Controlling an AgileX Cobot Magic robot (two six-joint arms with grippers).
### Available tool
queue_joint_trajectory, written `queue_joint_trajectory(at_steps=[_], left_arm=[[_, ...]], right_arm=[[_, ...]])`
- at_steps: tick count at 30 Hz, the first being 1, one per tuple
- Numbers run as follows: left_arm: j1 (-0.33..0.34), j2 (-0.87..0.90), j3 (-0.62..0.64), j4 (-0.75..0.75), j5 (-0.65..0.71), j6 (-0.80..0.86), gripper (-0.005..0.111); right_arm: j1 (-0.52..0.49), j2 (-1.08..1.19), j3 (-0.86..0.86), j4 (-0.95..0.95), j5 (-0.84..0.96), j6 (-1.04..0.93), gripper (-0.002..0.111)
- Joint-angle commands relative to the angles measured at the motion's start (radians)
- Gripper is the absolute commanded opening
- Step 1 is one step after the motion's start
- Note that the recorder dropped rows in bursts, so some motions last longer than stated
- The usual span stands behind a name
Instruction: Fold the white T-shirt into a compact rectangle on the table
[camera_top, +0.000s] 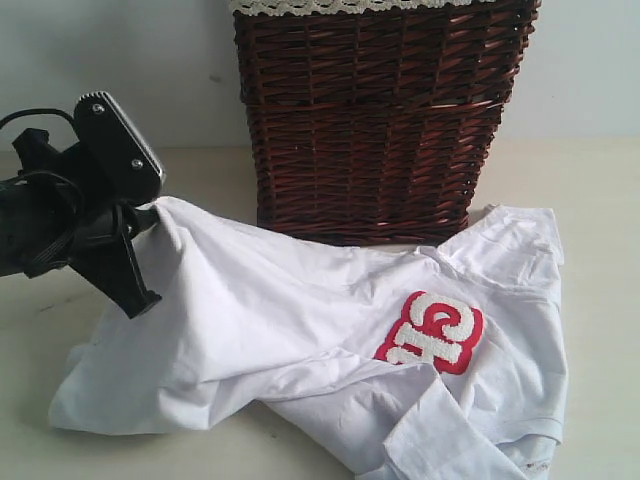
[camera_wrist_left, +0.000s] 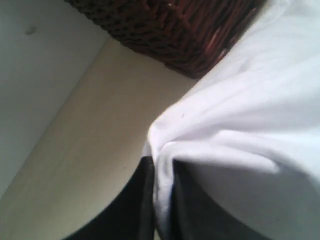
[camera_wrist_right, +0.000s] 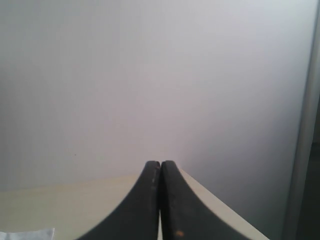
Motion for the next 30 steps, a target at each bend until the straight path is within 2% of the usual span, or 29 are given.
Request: queue_joint_trajectory(at_steps=[1, 6, 10, 12, 16, 18, 21, 24, 27, 30], left_arm=[[0.001, 0.03, -0.04, 0.021, 0.018, -0.021, 0.0], [0.092, 0.228, -0.25, 0.186, -0.005, -0.025, 0.0], [0.174, 0.377, -0.397, 0.202, -0.048, -0.09, 0.0], [0.216, 0.446, -0.454, 0.209, -0.051, -0.166, 0.0], [0.235, 0.527, -0.486, 0.209, -0.051, -0.182, 0.001], [0.235, 0.55, -0.486, 0.209, -0.049, -0.182, 0.009], [0.235, 0.578, -0.486, 0.209, -0.02, -0.182, 0.028], [0.235, 0.592, -0.486, 0.202, 0.011, -0.182, 0.054], [0.235, 0.566, -0.486, 0.201, -0.029, -0.182, 0.077], [0.243, 0.504, -0.502, 0.184, -0.062, -0.182, 0.077]], right_arm=[[0.002, 0.002, 0.004, -0.007, -0.001, -0.002, 0.0], [0.002, 0.002, 0.004, -0.007, -0.001, -0.002, 0.0], [0.002, 0.002, 0.004, -0.007, -0.001, -0.002, 0.0], [0.002, 0.002, 0.004, -0.007, -0.001, -0.002, 0.0], [0.002, 0.002, 0.004, -0.007, -0.001, -0.002, 0.0], [0.002, 0.002, 0.004, -0.007, -0.001, -0.002, 0.0], [0.002, 0.002, 0.004, -0.007, -0.001, -0.002, 0.0], [0.002, 0.002, 0.004, -0.007, -0.001, -0.002, 0.0], [0.002, 0.002, 0.004, -0.007, -0.001, -0.002, 0.0], [0.002, 0.002, 0.004, -0.007, -0.001, -0.002, 0.0]])
